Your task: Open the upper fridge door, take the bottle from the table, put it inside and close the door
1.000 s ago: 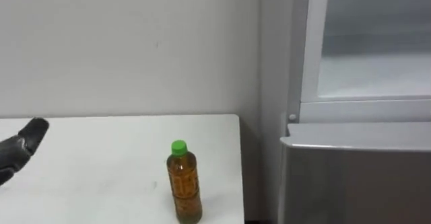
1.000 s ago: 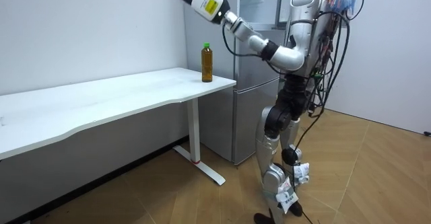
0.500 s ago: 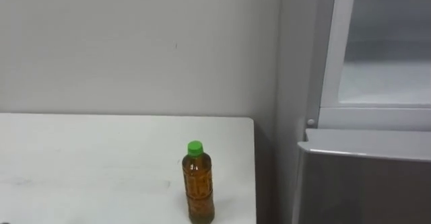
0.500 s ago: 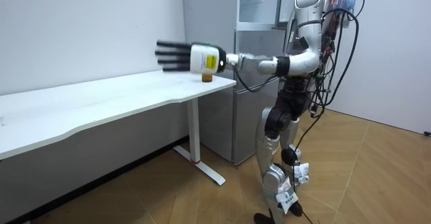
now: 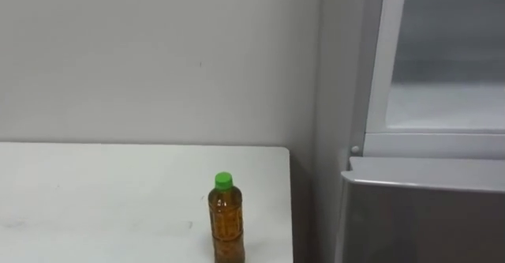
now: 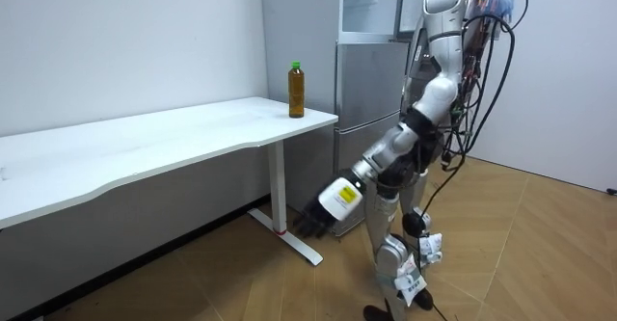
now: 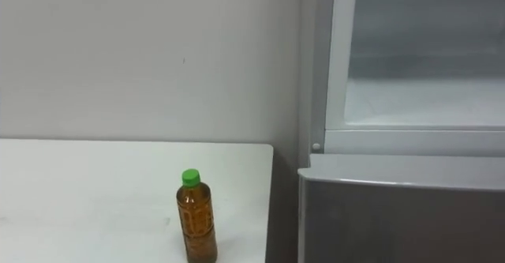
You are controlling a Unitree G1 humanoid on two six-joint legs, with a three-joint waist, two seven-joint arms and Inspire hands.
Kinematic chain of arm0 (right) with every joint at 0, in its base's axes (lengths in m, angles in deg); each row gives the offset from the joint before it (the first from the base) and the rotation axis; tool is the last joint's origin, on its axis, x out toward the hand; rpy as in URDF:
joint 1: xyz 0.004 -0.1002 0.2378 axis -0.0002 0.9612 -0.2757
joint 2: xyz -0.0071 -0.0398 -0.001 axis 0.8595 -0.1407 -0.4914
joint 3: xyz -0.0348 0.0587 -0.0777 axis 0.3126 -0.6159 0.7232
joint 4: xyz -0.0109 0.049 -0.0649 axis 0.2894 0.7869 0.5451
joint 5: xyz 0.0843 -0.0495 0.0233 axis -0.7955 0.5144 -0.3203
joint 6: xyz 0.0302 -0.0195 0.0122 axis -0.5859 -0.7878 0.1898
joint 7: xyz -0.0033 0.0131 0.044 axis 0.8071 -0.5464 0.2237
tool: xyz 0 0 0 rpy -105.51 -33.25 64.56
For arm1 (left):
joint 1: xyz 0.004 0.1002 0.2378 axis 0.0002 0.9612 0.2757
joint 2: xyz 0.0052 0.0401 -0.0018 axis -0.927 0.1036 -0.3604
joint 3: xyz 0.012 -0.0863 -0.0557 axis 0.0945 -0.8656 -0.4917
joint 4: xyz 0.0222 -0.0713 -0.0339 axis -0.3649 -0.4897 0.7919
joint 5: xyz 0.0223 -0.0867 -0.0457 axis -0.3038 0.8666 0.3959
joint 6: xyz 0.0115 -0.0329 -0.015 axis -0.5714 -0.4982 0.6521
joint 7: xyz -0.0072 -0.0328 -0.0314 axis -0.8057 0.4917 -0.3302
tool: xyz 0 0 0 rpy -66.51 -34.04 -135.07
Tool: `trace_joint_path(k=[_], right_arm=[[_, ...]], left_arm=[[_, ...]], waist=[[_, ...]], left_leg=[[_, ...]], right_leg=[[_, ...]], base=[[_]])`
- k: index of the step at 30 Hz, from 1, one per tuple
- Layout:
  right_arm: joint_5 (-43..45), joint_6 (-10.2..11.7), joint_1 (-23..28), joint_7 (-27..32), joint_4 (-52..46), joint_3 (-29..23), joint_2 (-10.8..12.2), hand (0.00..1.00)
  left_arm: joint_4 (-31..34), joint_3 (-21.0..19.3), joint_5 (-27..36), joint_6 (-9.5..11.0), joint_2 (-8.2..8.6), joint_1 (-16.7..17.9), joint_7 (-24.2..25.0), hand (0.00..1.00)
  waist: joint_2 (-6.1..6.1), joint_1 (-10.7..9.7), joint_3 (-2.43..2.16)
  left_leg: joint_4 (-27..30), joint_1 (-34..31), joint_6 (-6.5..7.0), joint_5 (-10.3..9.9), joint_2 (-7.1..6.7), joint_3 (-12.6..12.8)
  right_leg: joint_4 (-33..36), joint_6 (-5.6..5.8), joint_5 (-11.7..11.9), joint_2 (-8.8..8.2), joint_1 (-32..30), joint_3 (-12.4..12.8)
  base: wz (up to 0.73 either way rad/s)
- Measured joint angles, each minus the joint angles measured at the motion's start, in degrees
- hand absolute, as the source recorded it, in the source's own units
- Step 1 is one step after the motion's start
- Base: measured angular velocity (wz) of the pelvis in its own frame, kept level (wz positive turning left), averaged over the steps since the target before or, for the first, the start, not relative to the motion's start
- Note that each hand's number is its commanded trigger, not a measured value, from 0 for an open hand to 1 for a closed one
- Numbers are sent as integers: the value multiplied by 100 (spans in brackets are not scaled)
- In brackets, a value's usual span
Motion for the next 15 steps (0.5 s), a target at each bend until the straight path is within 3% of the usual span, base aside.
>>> trace_joint_path(k=[7, 15], right_arm=[[72, 54, -100, 3, 407, 4, -9, 0], [86, 97, -151, 32, 433, 132, 10, 0]], left_arm=[[-1194, 196, -753, -5, -13, 32, 274, 0], [-1416, 543, -1579, -186, -18, -123, 514, 0]], waist=[[-32, -110, -2], [-64, -298, 0]], left_leg=[[4, -53, 25, -14, 14, 183], [3, -46, 25, -14, 21, 261]], right_leg=[[98, 1, -4, -23, -137, 58], [113, 5, 1, -5, -183, 197]], base=[[-7], [-6]])
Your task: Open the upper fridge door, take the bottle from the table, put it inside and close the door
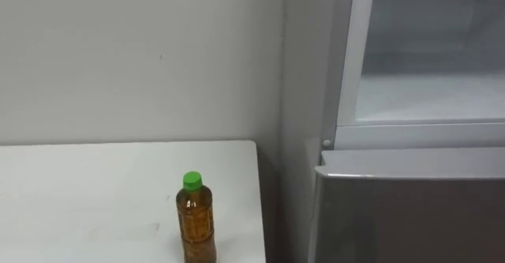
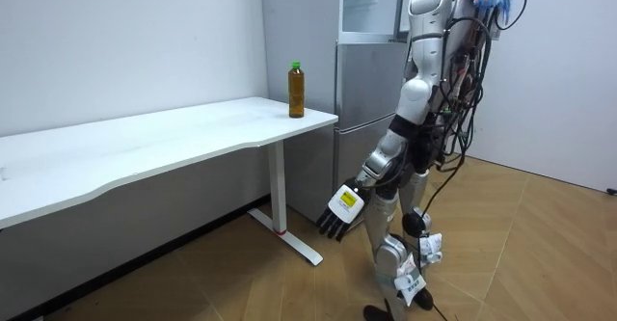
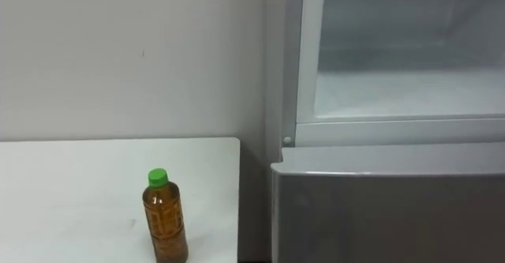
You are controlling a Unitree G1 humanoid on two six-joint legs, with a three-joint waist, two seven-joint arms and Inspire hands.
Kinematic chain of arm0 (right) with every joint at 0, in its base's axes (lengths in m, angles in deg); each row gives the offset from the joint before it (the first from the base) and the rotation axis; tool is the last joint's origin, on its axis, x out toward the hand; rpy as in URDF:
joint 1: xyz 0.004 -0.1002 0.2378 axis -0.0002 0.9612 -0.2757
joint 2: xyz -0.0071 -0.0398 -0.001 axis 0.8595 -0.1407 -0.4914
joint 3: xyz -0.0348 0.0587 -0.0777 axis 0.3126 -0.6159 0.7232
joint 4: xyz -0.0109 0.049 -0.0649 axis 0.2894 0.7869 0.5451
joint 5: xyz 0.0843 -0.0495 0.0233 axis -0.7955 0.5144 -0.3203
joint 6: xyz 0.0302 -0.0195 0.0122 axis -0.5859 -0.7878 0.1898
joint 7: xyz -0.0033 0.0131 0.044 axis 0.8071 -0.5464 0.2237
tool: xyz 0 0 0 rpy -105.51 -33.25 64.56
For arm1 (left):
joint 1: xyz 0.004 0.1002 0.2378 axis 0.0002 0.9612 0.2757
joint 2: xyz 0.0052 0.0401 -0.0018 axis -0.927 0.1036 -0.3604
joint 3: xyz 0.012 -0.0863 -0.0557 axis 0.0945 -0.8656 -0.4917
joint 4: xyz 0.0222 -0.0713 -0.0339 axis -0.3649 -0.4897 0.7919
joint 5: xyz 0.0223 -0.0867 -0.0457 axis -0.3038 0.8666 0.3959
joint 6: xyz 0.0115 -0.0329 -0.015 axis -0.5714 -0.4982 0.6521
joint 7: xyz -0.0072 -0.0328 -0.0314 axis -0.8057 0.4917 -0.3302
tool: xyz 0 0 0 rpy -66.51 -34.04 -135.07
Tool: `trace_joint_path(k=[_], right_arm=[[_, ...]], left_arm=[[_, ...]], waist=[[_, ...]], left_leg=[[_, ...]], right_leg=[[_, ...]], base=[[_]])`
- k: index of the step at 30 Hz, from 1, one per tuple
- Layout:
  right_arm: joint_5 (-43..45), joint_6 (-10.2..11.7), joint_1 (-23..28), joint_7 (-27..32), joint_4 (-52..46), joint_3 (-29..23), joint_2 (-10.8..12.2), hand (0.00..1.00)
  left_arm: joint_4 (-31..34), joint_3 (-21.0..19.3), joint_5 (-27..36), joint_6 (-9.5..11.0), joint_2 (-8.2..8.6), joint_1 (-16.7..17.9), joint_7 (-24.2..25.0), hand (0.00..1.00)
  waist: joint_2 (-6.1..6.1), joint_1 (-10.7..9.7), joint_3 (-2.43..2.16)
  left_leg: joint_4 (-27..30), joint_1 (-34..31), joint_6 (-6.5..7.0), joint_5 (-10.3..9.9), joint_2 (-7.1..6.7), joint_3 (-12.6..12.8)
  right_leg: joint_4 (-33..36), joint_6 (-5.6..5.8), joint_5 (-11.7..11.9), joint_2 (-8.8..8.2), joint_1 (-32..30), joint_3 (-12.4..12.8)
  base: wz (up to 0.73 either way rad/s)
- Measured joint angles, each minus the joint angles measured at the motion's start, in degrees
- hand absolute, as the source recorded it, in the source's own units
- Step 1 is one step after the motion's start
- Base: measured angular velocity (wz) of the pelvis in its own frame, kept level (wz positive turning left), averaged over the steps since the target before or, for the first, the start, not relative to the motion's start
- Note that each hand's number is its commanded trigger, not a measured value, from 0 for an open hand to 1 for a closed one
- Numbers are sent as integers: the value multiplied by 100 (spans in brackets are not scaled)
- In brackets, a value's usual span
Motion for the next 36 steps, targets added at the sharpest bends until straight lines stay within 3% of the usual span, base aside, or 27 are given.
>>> trace_joint_path(k=[4, 11, 21, 27, 36], right_arm=[[-164, -65, -3, -108, 38, 1, 3, 0], [-193, -65, 14, -245, 56, -23, 0, 0], [-131, -75, -54, -365, -24, 16, -14, 0], [527, -181, -61, -575, -1176, 344, -23, 0], [496, -188, 46, -1161, -3580, 1144, -80, 0]], left_arm=[[-113, 6, 395, -13, -14, 50, 71, 0], [-284, -204, 488, -62, -20, 154, 397, 0], [-324, -163, 616, -67, -20, 151, 515, 0], [-318, -120, 717, -66, -88, 130, 626, 0], [-199, 16, 710, -71, -119, 105, 667, 0]], waist=[[-23, 2, 4], [-2, 17, 3], [18, 21, 8], [8, 23, 17], [-37, 273, 25]], left_leg=[[-4, -21, 0, 0, -4, 2], [10, -9, 0, -1, 3, 4], [8, -6, 1, -1, 3, 13], [28, -168, 5, -1, 19, 25], [58, -199, 4, -1, 17, -36]], right_leg=[[-35, 2, -1, 0, -12, 1], [-19, 1, -1, 5, -24, -5], [9, 3, -3, -7, -39, 10], [112, -16, 12, -7, -242, 14], [93, -18, 32, 2, -234, -23]], base=[[0], [0], [0], [-2], [2]])
